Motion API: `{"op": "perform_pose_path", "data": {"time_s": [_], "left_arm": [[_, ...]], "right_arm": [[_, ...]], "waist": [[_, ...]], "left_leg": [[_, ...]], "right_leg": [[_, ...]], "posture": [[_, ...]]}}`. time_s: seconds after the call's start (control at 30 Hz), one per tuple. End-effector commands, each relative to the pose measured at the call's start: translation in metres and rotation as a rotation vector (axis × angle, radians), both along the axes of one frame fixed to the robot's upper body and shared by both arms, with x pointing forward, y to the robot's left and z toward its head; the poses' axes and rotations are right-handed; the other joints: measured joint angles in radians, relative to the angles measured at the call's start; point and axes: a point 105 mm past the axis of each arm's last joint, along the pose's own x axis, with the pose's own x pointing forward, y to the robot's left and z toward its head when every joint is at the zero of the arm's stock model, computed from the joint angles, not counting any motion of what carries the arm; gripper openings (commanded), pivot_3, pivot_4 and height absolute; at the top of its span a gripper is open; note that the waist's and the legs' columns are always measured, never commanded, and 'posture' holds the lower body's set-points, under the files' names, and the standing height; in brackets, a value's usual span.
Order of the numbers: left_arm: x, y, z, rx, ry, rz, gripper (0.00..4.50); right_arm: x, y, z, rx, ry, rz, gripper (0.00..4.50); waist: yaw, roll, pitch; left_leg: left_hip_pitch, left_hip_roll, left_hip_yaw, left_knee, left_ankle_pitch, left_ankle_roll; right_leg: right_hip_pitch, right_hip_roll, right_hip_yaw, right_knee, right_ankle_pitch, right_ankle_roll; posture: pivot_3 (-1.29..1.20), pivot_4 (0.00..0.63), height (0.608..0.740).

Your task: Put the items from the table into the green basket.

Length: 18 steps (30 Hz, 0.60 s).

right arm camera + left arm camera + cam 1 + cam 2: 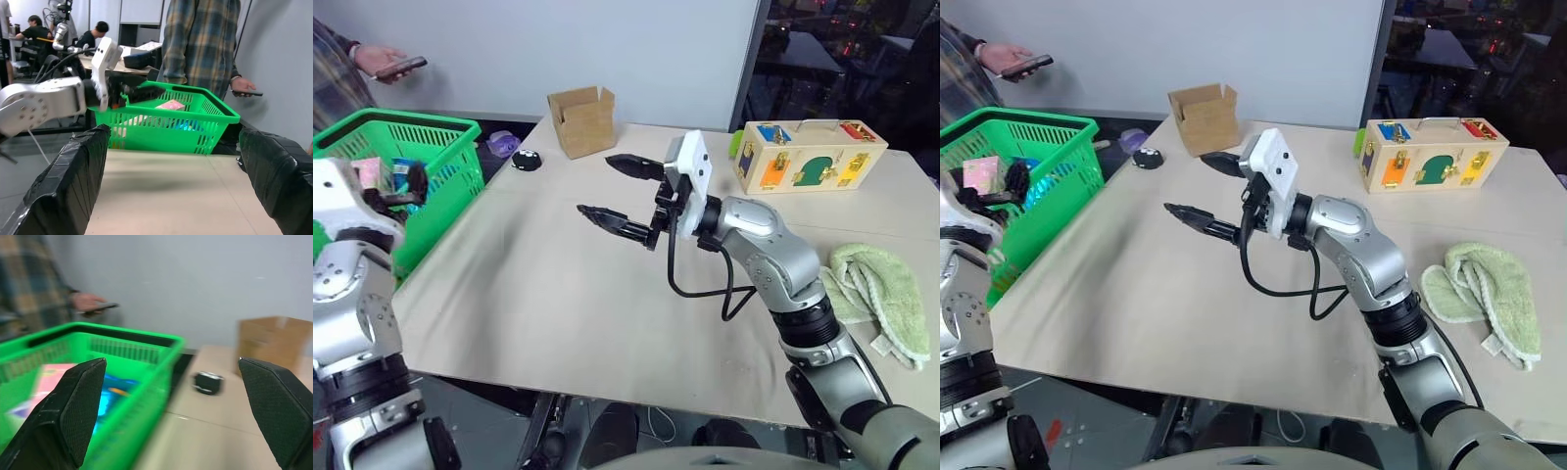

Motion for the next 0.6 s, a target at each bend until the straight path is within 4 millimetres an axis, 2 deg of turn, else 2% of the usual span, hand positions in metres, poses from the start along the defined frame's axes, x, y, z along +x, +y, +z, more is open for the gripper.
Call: {"op": "perform_pose_path", "data": {"time_s": [0.03, 0.1, 0.17, 0.27, 0.33, 0.43, 0.53, 0.6], "left_arm": [[0.002, -0.038, 0.003, 0.017, -0.004, -0.155, 4.45], [0.002, -0.064, 0.0, -0.001, -0.004, -0.259, 4.45], [0.001, -0.097, -0.01, -0.016, 0.042, -0.398, 4.45], [-0.013, -0.148, -0.026, 0.013, 0.127, -0.637, 4.45], [-0.027, -0.168, -0.036, -0.008, 0.173, -0.761, 4.45], [-0.044, -0.175, -0.057, -0.026, 0.27, -0.842, 4.45], [-0.062, -0.167, -0.074, -0.024, 0.351, -0.846, 4.45], [-0.072, -0.161, -0.079, -0.029, 0.392, -0.85, 4.45]], "right_arm": [[0.01, -0.014, 0.013, 0.043, -0.048, -0.104, 4.5], [0.022, -0.025, 0.006, 0.017, -0.05, -0.19, 4.5], [0.032, -0.043, -0.009, -0.046, -0.046, -0.271, 4.5], [0.04, -0.082, -0.038, -0.174, -0.028, -0.385, 4.5], [0.038, -0.109, -0.053, -0.236, -0.002, -0.436, 4.5], [0.031, -0.149, -0.072, -0.322, 0.034, -0.524, 4.5], [0.019, -0.192, -0.087, -0.396, 0.08, -0.632, 4.5], [0.011, -0.213, -0.091, -0.418, 0.105, -0.694, 4.5]], "waist": [[-0.005, 0.0, 0.0], [-0.007, 0.0, 0.0], [-0.006, -0.001, 0.0], [-0.007, 0.0, 0.0], [-0.013, 0.003, 0.002], [-0.028, 0.007, 0.003], [-0.05, 0.012, 0.004], [-0.059, 0.013, 0.005]], "left_leg": [[0.0, 0.0, 0.0, 0.0, 0.0, 0.0], [0.0, 0.0, 0.0, 0.0, 0.0, 0.0], [0.0, 0.0, 0.0, 0.0, 0.0, 0.0], [0.0, -0.001, 0.001, 0.001, 0.0, 0.0], [-0.001, -0.001, 0.003, 0.001, 0.0, 0.0], [-0.001, -0.001, 0.003, 0.0, 0.0, 0.001], [0.0, 0.0, 0.003, -0.001, 0.0, 0.001], [0.001, 0.0, 0.004, -0.001, -0.001, 0.001]], "right_leg": [[0.0, 0.0, 0.0, 0.0, 0.0, 0.0], [0.0, 0.0, 0.0, 0.0, 0.0, 0.0], [0.0, 0.0, 0.0, 0.0, 0.0, 0.0], [0.001, -0.001, 0.001, -0.003, 0.0, 0.0], [0.001, -0.002, 0.003, -0.004, 0.0, 0.0], [0.0, -0.001, 0.004, -0.004, 0.0, 0.0], [0.0, 0.0, 0.004, -0.004, -0.001, -0.001], [0.001, 0.0, 0.004, -0.004, -0.003, -0.003]], "posture": [[0.18, 0.0, 0.74], [0.18, 0.0, 0.74], [0.18, 0.0, 0.74], [0.16, 0.0, 0.74], [0.14, 0.0, 0.74], [0.13, 0.0, 0.74], [0.1, 0.0, 0.74], [0.1, 0.0, 0.74]]}}
